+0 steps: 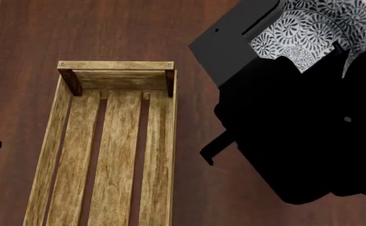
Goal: Stack the left bowl on the right bowl and place them in the tray.
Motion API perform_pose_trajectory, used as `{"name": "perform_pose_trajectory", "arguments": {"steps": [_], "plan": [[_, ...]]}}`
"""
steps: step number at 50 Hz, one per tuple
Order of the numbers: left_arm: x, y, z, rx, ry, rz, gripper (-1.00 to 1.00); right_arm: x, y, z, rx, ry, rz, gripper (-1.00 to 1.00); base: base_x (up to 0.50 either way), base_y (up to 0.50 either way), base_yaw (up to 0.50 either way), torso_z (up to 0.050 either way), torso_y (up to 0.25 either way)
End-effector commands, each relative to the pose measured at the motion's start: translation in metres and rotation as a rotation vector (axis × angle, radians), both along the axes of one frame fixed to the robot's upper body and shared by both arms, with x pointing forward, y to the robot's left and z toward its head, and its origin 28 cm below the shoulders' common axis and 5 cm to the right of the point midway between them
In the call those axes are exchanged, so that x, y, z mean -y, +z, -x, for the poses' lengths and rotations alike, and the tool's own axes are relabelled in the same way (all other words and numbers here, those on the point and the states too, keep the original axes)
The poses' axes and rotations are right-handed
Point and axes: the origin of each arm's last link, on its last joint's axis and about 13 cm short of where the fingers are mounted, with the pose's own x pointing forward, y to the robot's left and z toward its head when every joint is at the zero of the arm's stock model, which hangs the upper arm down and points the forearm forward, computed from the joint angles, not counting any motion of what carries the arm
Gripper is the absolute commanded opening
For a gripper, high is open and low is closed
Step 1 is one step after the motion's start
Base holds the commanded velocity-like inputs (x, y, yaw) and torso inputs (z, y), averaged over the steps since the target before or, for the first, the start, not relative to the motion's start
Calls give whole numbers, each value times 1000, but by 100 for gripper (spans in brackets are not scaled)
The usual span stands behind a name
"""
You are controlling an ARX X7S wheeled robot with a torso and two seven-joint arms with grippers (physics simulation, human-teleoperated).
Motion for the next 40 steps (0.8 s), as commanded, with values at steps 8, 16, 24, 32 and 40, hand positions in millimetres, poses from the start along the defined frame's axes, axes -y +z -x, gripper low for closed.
{"name": "perform_pose_trajectory", "arguments": {"steps": [8,16,24,32,40], "plan": [[0,1,0,0,2,3,100,-21,14,-5,69,106,55,-100,0,0,0,2,1],[0,1,0,1,-1,1,100,-30,11,-8,58,166,64,-100,0,0,0,0,1],[-1,2,1,5,3,7,100,-41,10,-10,51,231,71,-100,0,0,0,0,1],[-2,3,2,5,7,14,100,-46,6,-14,39,262,71,-100,0,0,0,0,1],[-3,4,3,7,8,14,100,-56,-3,-18,15,308,69,-100,0,0,0,0,0]]}}
